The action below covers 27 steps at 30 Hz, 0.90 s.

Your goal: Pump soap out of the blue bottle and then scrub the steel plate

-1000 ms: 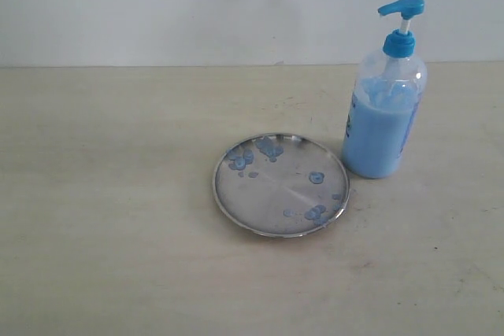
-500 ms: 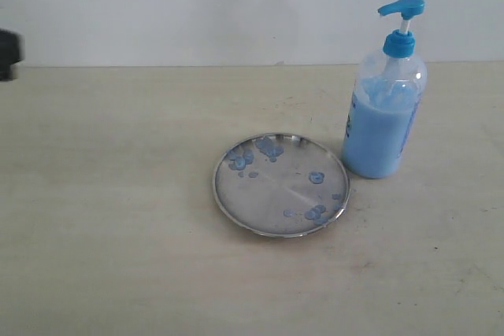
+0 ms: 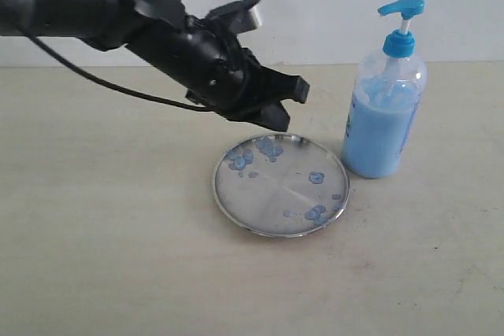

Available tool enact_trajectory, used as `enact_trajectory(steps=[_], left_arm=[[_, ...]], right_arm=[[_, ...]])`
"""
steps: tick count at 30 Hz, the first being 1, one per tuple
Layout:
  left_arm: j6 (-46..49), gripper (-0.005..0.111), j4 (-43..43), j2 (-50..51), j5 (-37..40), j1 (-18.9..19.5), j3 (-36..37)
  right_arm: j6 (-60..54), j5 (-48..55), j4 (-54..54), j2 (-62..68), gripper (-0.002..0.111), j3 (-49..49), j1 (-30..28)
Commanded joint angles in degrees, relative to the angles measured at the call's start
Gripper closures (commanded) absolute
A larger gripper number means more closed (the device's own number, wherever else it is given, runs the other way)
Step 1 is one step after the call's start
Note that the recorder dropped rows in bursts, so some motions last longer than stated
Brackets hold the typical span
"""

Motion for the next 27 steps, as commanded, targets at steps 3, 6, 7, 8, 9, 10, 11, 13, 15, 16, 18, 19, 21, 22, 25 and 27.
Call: enact_trajectory(steps=[3, 6, 7, 8, 9, 10, 11, 13, 15, 16, 18, 19, 21, 22, 25, 27], left_arm=[[-3.48, 0.102, 6.91, 9.32, 15.42, -1.19, -11.43], [-6.27, 0.102, 21.63, 10.55, 29.37, -1.19, -13.51], [-7.32, 0.102, 26.8, 10.53, 31.19, -1.19, -13.51], [-9.08, 0.102, 33.09, 10.53, 31.72, -1.19, -13.51], [-11.18, 0.102, 38.52, 10.53, 30.23, -1.19, -13.54], [-13.39, 0.102, 41.59, 10.53, 27.41, -1.19, -13.64], [-14.87, 0.102, 42.72, 10.67, 22.04, -1.19, -13.64], [-12.75, 0.102, 36.87, 11.72, 10.43, -1.19, -13.64], [-3.77, 0.102, 24.37, 14.23, 2.46, -1.58, -13.76], [0.93, 0.102, 18.89, 15.48, 1.29, -1.68, -13.76], [13.06, 0.102, 7.69, 18.93, 4.55, -1.85, -13.76], [17.3, 0.102, 5.38, 20.44, 8.23, -1.85, -13.76], [19.02, 0.102, 6.92, 22.03, 18.01, -1.85, -13.76], [17.1, 0.102, 10.84, 22.15, 21.25, -1.71, -13.76], [4.01, 0.102, 28.96, 19.99, 19.31, -1.59, -13.76], [2.42, 0.102, 29.15, 18.23, 9.5, -1.34, -13.96]], right_arm=[[0.06, 0.05, -0.59, -0.23, 0.103, -0.09, -0.06], [0.06, 0.05, -0.59, -0.23, 0.103, -0.09, -0.06], [0.06, 0.05, -0.59, -0.23, 0.103, -0.09, -0.06], [0.06, 0.05, -0.59, -0.23, 0.103, -0.09, -0.06], [0.06, 0.05, -0.59, -0.23, 0.103, -0.09, -0.06], [0.06, 0.05, -0.59, -0.23, 0.103, -0.09, -0.06], [0.06, 0.05, -0.59, -0.23, 0.103, -0.09, -0.06], [0.06, 0.05, -0.59, -0.23, 0.103, -0.09, -0.06], [0.06, 0.05, -0.59, -0.23, 0.103, -0.09, -0.06], [0.06, 0.05, -0.59, -0.23, 0.103, -0.09, -0.06], [0.06, 0.05, -0.59, -0.23, 0.103, -0.09, -0.06], [0.06, 0.05, -0.59, -0.23, 0.103, -0.09, -0.06], [0.06, 0.05, -0.59, -0.23, 0.103, -0.09, -0.06], [0.06, 0.05, -0.59, -0.23, 0.103, -0.09, -0.06], [0.06, 0.05, -0.59, -0.23, 0.103, -0.09, -0.06], [0.06, 0.05, -0.59, -0.23, 0.103, -0.09, -0.06]])
